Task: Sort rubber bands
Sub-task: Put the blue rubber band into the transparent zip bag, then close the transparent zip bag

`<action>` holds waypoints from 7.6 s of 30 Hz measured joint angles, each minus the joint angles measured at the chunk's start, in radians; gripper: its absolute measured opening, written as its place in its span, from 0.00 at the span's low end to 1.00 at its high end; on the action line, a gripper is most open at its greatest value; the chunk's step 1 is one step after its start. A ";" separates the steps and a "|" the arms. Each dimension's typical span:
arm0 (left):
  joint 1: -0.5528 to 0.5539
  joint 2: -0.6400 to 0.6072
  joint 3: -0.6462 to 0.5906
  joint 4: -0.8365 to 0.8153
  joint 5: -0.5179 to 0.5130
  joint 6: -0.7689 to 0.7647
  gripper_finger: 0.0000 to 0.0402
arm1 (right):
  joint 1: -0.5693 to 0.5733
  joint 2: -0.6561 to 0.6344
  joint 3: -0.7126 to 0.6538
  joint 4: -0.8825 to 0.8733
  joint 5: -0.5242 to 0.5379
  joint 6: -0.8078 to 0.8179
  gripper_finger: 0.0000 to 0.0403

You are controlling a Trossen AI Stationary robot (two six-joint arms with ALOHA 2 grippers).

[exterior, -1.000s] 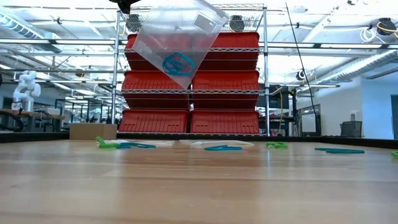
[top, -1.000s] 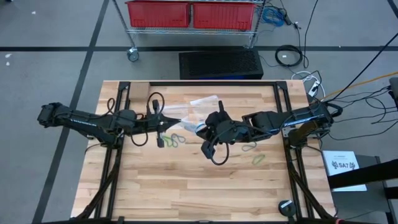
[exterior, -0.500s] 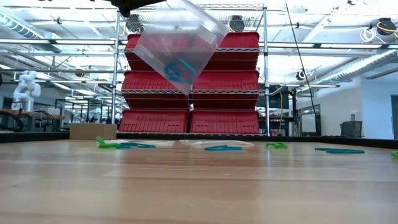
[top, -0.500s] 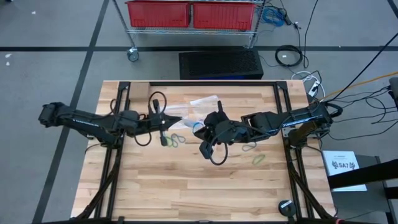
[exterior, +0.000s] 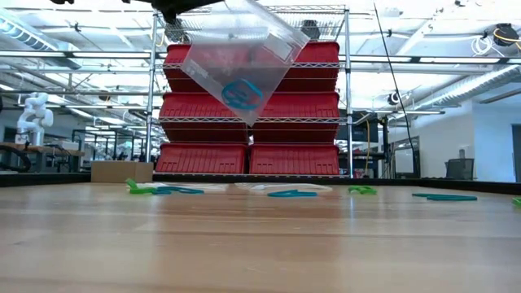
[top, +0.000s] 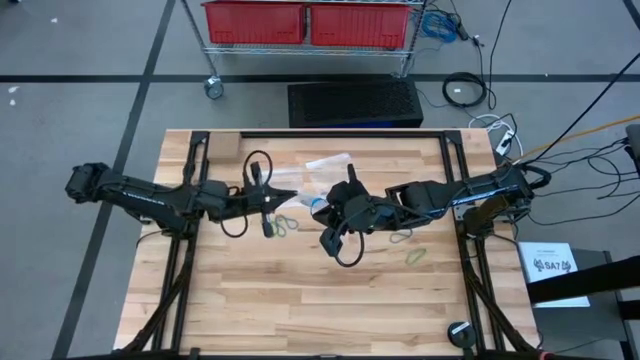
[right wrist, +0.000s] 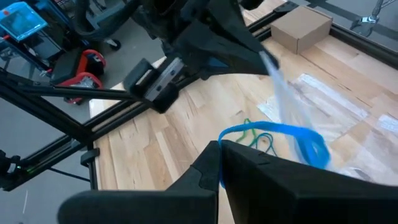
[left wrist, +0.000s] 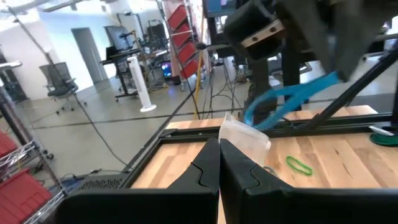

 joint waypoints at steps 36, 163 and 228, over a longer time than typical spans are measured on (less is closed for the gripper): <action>-0.106 0.000 0.000 0.067 0.001 0.068 0.00 | -0.042 0.052 0.000 -0.074 -0.005 -0.005 0.00; -0.222 0.217 0.000 -0.047 -0.076 -0.117 0.00 | 0.269 0.050 -0.698 0.514 0.260 0.025 0.38; -0.180 -0.011 0.061 -0.269 0.058 -0.115 0.45 | 0.248 -0.157 -0.681 0.253 0.131 -0.016 0.00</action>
